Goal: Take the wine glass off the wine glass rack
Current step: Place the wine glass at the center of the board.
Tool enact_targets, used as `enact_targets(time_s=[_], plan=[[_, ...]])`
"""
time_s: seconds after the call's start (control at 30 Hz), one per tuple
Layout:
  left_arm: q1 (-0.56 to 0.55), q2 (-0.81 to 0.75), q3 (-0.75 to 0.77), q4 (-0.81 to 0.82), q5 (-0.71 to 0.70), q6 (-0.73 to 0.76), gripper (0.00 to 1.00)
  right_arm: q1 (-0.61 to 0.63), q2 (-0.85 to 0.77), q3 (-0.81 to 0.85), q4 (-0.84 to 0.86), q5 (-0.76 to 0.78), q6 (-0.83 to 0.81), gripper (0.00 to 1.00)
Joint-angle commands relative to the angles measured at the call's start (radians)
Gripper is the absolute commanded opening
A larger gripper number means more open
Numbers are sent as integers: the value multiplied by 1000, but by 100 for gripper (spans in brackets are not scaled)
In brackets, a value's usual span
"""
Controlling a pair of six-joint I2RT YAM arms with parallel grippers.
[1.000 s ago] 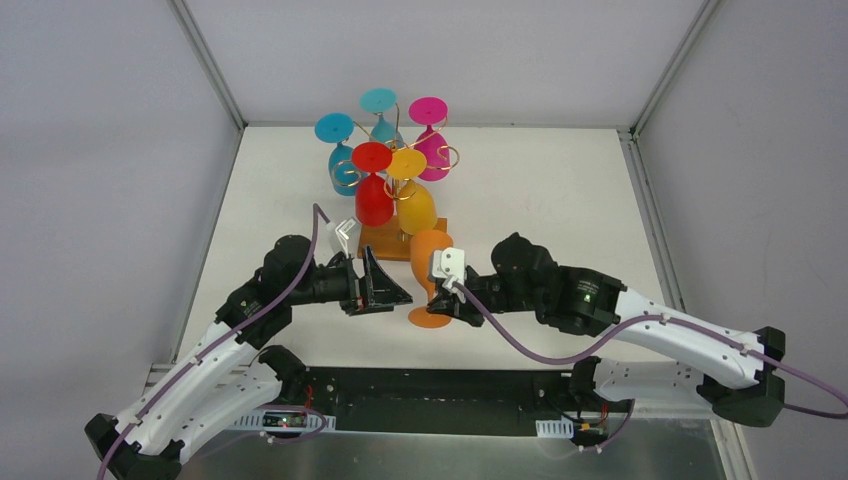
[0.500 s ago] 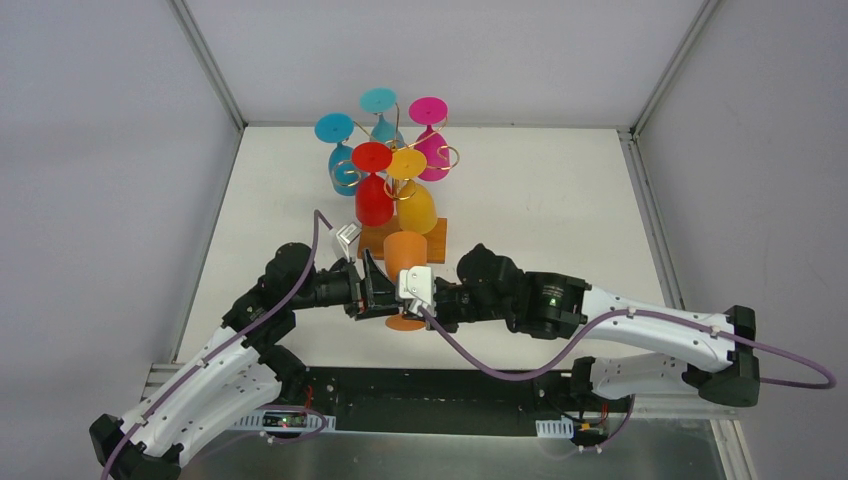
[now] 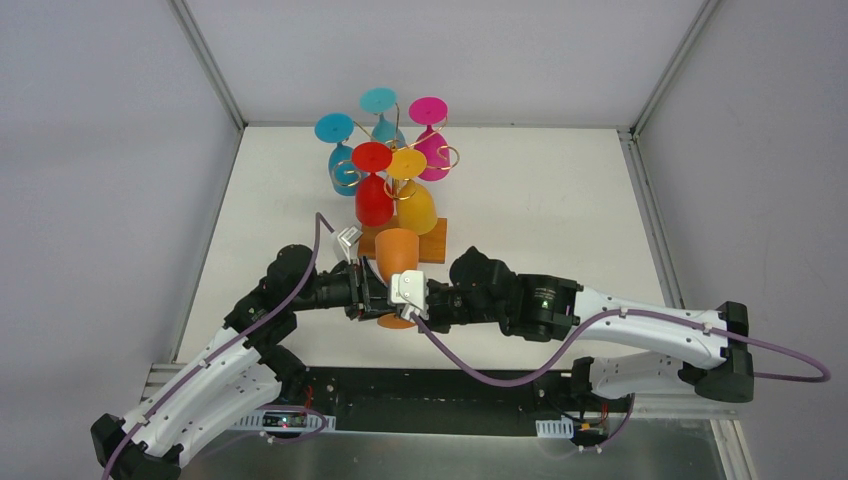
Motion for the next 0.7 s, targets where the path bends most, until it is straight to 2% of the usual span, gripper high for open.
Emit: enact_targets(time_s=[0.0,0.07,0.1,0.37,0.6,0.67], plan=[[-6,-2,-6,56,17,3,26,10,-1,51,59,0,-19,0],[-6,5,-3,60,21,6,12,13,2,50,62,-4,-13,0],[-6,8,-1,60,23,10,0,15,3,51,61,-7,-10,0],[-6,3,1,64,30,39,0,16,-14,58,23,-19,19,1],[-6,1,-16,65,60,74,0,18,-66,46,-11,-5,59,30],[-6,-6,-20,58,79,90,0,18,-87,43,-26,22,87,35]])
